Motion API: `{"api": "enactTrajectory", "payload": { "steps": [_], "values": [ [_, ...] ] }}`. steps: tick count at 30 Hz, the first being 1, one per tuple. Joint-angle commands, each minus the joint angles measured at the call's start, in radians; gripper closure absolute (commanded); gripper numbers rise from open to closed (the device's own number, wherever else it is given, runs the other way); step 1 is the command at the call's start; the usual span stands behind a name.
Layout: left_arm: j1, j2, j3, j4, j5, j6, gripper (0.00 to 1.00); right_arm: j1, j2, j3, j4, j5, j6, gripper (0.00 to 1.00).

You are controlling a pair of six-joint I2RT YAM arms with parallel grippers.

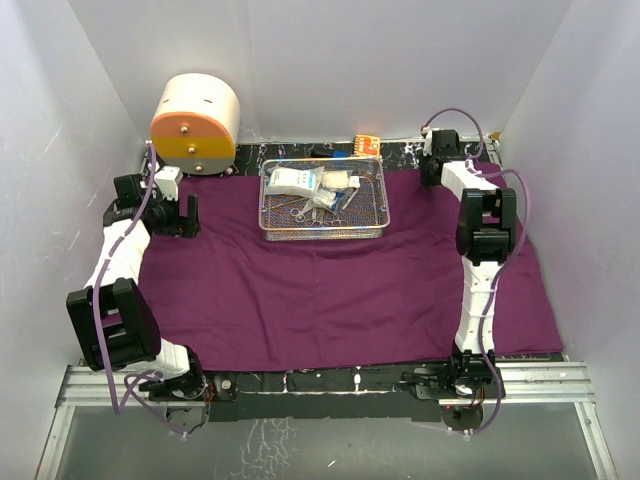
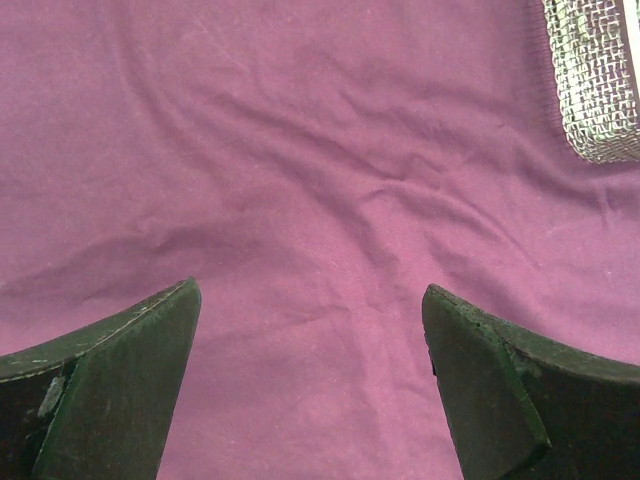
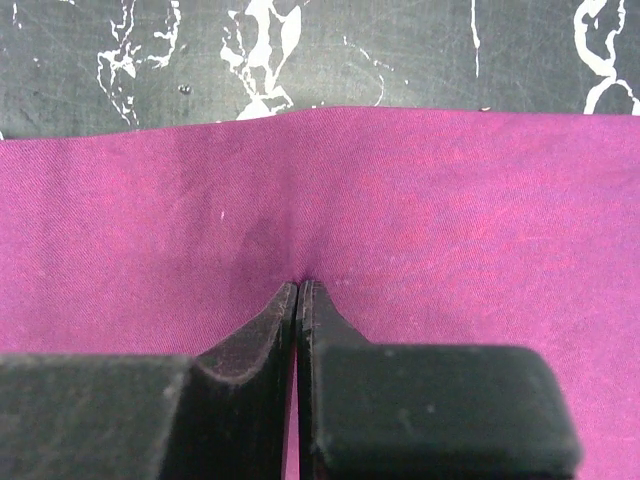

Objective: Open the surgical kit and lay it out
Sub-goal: Smooth out the surgical kit at the center of the board.

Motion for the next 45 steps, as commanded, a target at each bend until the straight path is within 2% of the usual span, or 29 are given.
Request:
{"api": "enactTrajectory", "payload": {
  "steps": [1,16,23,27,31,36,42,45],
  "values": [
    [-0.003,-0.012,-0.018,0.026,-0.024,-0.004,0.09,-0.004,0.046,0.061,0.041,0.038,-0.002,1.0],
    [-0.005,-0.018,-0.038,0.054,-0.048,-0.01,0.09,-0.004,0.1,0.136,0.038,0.044,-0.01,1.0],
    [-0.005,0.063,0.007,0.072,-0.097,-0.022,0.09,-0.005,0.057,0.101,0.026,0.039,-0.024,0.99],
    [-0.005,0.131,0.038,0.142,-0.128,-0.042,0.09,-0.005,0.011,0.107,-0.013,0.011,-0.037,0.79],
    [-0.005,0.218,0.074,0.235,-0.149,-0.077,0.09,-0.005,-0.052,0.105,-0.063,-0.017,-0.051,0.68],
    [-0.005,0.34,0.152,0.326,-0.178,-0.118,0.09,-0.005,-0.157,0.023,-0.103,-0.033,-0.093,0.63],
    [-0.005,0.477,0.237,0.434,-0.196,-0.126,0.09,-0.005,-0.314,-0.19,-0.094,-0.015,-0.156,0.62],
    [-0.004,0.553,0.289,0.433,-0.207,-0.111,0.14,-0.005,-0.384,-0.285,-0.076,-0.005,-0.167,0.62]
  ]
}}
